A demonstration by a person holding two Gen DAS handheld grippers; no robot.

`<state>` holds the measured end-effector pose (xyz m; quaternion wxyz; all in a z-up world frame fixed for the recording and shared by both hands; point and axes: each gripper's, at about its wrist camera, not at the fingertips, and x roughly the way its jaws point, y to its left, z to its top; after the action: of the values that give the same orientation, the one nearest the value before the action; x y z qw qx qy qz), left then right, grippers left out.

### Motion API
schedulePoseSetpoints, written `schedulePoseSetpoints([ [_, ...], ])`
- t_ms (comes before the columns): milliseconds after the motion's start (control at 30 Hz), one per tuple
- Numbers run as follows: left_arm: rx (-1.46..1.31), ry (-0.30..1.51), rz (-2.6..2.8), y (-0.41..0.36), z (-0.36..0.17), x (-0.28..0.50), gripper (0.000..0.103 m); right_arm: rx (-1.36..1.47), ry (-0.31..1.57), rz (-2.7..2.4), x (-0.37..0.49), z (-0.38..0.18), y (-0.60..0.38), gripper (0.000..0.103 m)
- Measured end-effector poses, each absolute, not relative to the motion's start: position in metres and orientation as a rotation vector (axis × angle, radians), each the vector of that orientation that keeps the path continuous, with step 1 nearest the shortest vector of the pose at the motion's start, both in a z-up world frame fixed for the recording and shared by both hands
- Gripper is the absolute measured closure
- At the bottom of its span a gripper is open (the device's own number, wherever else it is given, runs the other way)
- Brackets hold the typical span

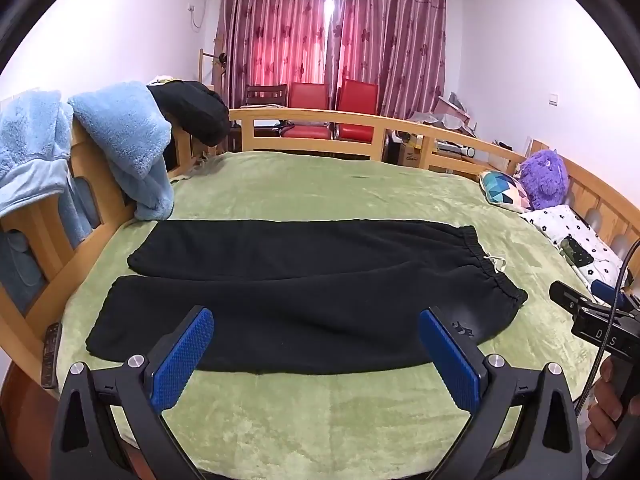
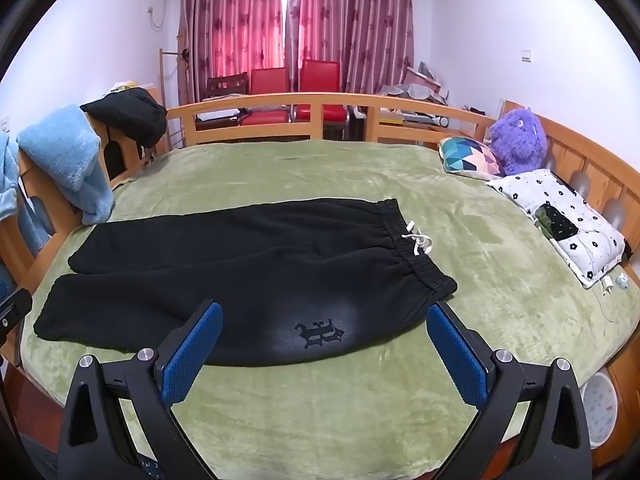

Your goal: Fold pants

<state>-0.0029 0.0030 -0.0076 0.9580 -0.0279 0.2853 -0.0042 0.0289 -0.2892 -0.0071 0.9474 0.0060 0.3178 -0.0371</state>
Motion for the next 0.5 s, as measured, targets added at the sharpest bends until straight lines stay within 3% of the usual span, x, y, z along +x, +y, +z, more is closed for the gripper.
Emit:
schedulePoseSetpoints([
  [500, -0.076, 0.586, -0.005, 0.0066, -0.0071, -0.0027, 0.0, 0.008, 0.649, -0.075, 0.0297, -0.0078, -0.2853, 0.002],
])
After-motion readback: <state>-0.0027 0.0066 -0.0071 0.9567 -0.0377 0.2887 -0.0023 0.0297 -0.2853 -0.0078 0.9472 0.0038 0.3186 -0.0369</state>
